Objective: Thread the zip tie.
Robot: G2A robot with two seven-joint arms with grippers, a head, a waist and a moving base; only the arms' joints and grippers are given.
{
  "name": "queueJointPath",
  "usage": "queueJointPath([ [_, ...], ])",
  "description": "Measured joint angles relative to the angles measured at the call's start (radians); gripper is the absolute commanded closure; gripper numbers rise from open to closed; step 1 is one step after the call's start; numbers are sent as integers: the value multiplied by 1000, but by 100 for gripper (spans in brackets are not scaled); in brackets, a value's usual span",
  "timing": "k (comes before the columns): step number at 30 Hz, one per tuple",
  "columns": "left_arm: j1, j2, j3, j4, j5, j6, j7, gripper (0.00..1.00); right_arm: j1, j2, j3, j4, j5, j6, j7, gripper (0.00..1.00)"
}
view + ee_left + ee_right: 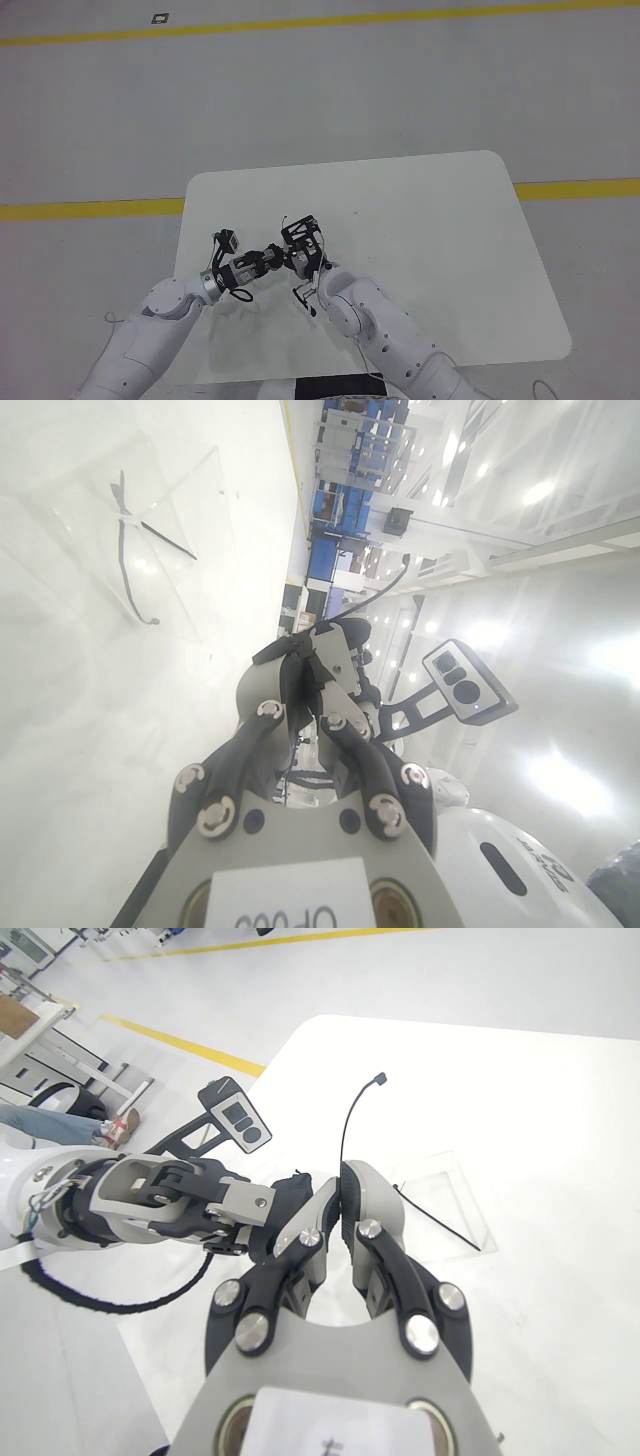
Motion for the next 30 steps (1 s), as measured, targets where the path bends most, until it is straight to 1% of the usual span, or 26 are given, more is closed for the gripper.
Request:
queueJointPath([
  [10, 0, 0, 0, 0, 0, 0, 0, 100, -4, 4, -1, -13, -23, 5, 14, 100],
  [20, 0, 0, 0, 0, 0, 0, 0, 100, -6, 7, -4, -18, -4, -19, 29, 100],
  [24, 0, 0, 0, 0, 0, 0, 0, 100, -8, 9, -4, -20, -4, -20, 35, 100],
  [25, 0, 0, 0, 0, 0, 0, 0, 100, -8, 9, -4, -21, -4, -19, 37, 98],
  [26, 0, 0, 0, 0, 0, 0, 0, 100, -7, 10, -4, -22, -4, -18, 41, 65],
  [27, 0, 0, 0, 0, 0, 0, 0, 100, -7, 10, -4, -23, -5, -16, 43, 16],
  [28, 0, 0, 0, 0, 0, 0, 0, 100, -7, 10, -3, -24, -5, -15, 45, 0],
  [30, 0, 0, 0, 0, 0, 0, 0, 100, -8, 11, -2, -29, -6, -11, 49, 0],
])
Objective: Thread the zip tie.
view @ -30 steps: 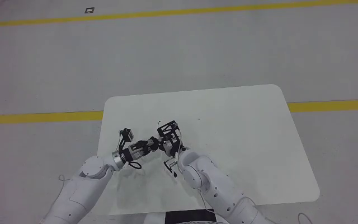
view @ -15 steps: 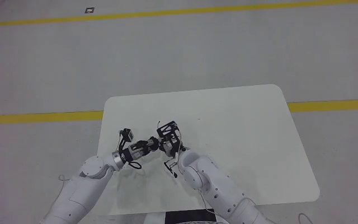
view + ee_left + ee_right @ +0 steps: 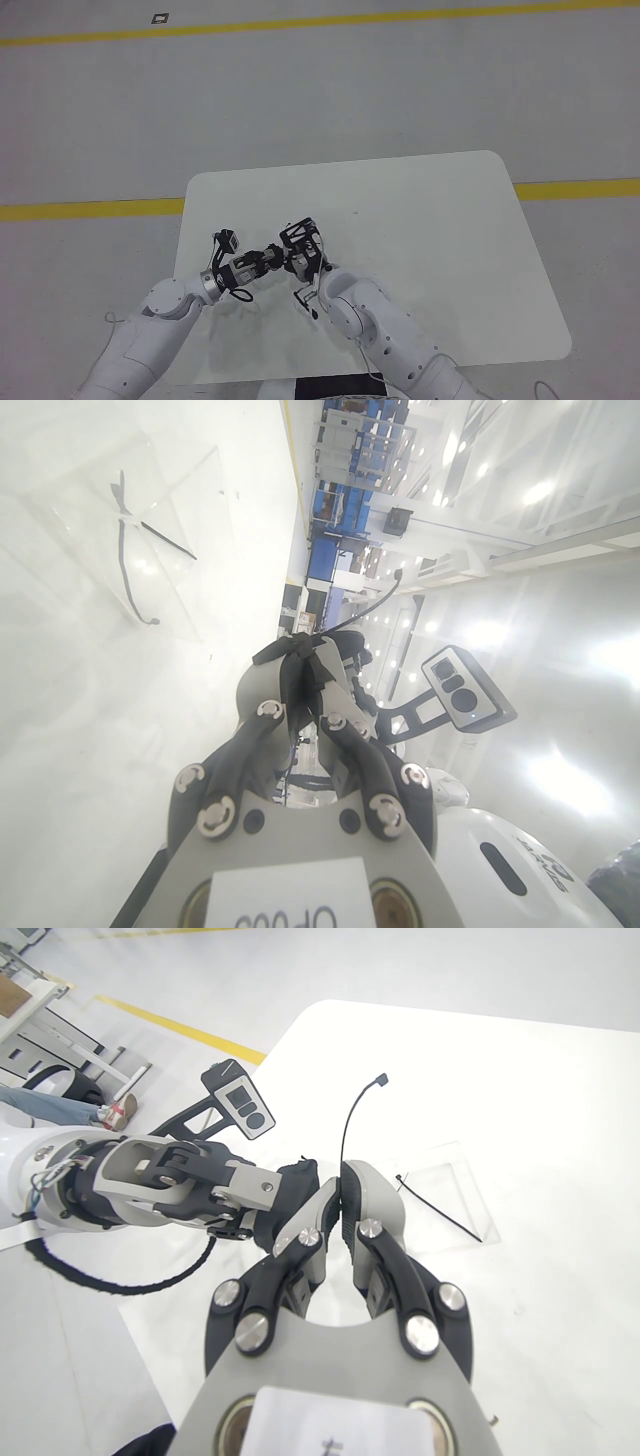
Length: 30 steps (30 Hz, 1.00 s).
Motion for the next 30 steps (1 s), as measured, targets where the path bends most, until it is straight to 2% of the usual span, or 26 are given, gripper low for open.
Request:
queueJointPath([
  [10, 0, 0, 0, 0, 0, 0, 0, 100, -18, 9, 17, -47, -34, 20, 0, 0],
  [13, 0, 0, 0, 0, 0, 0, 0, 100, -38, 16, 24, -81, -94, 42, -33, 0],
  [22, 0, -1, 0, 1, -2, 6, 7, 100, -38, 17, 25, -80, -102, 42, -38, 0],
  [25, -3, -2, -8, 9, -50, 52, 12, 100, -43, 28, 33, -66, -186, 16, -67, 0],
  [30, -13, 9, -53, 27, -163, 163, -109, 100, -77, 59, 64, -66, -320, -63, -139, 0],
])
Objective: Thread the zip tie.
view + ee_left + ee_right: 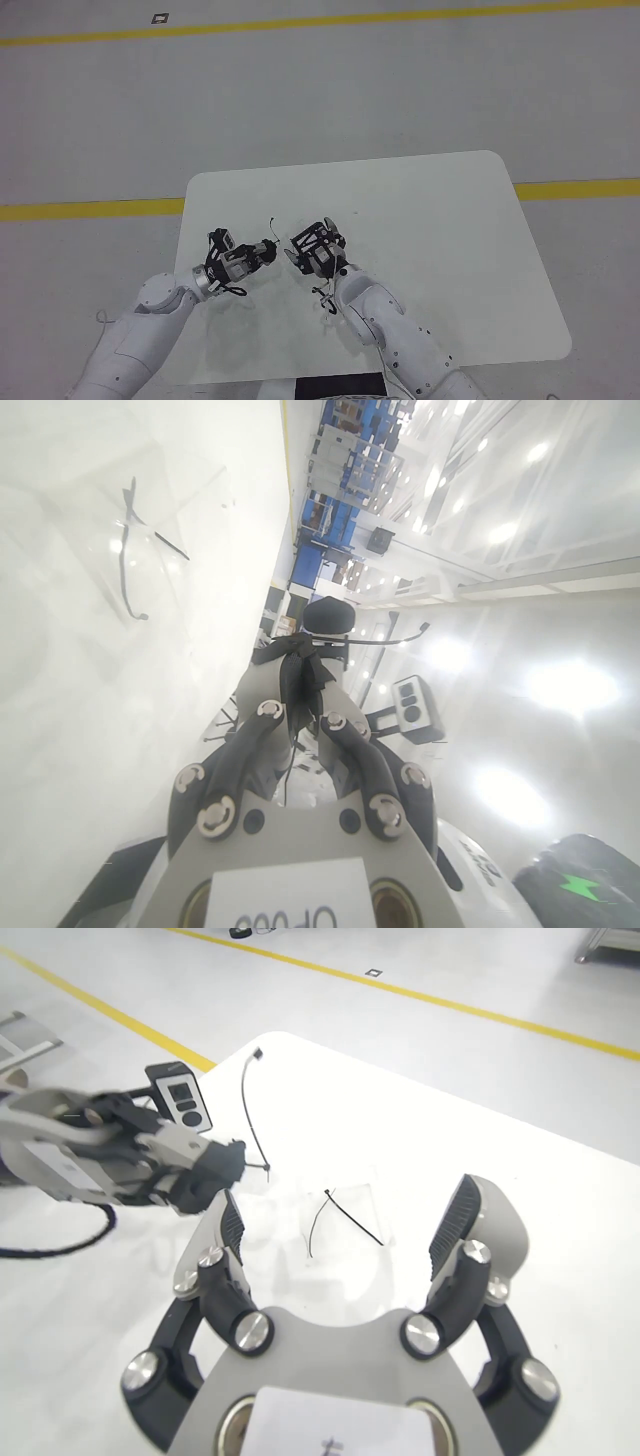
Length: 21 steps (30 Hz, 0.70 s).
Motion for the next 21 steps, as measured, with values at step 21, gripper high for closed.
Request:
queueJointPath([
  [21, -46, 0, -18, 28, -183, 274, -113, 100, 101, 93, -113, 143, 3, -76, -255, 0],
])
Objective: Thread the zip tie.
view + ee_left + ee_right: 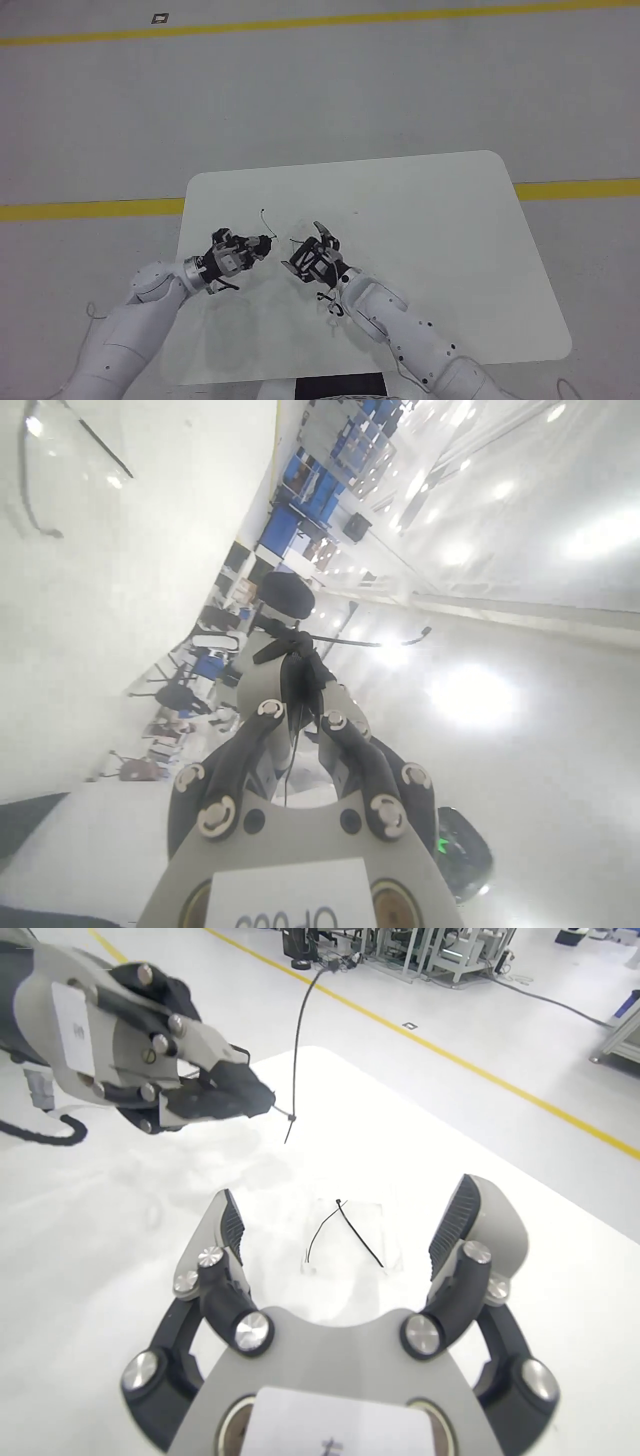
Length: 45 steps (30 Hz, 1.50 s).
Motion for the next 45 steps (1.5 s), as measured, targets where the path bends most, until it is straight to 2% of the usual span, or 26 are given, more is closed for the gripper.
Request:
queueJointPath([
  [5, -15, -5, 14, 23, -64, 85, -30, 100, 22, 13, -40, 57, 0, 24, -124, 0],
  [12, -19, -6, 19, 19, -40, 82, -21, 100, 21, 13, -42, 60, 0, 33, -133, 0],
  [17, -11, -14, 31, 11, -105, 113, -7, 100, 22, 5, -50, 84, 19, 43, -181, 0],
  [18, -12, -15, 32, 12, -113, 117, -8, 100, 23, 3, -51, 90, 26, 43, -193, 13],
  [19, -12, -16, 34, 12, -114, 117, -6, 100, 24, 1, -52, 95, 33, 43, -205, 50],
  [22, -13, -17, 40, 12, -104, 114, 1, 100, 27, -5, -56, 111, 54, 39, -239, 63],
  [26, -13, -17, 40, 12, -104, 114, 1, 100, 33, -11, -61, 129, 69, 35, -268, 73],
  [30, -13, -17, 40, 12, -105, 114, 1, 100, 40, -18, -69, 141, 68, 38, -280, 77],
  [35, -13, -17, 40, 12, -105, 114, 1, 100, 46, -26, -80, 155, 63, 40, -290, 78],
  [39, -13, -17, 40, 12, -105, 114, 1, 100, 54, -31, -84, 165, 56, 45, -294, 84],
  [45, -13, -17, 40, 12, -105, 114, 1, 100, 62, -38, -87, 176, 51, 55, -298, 81],
])
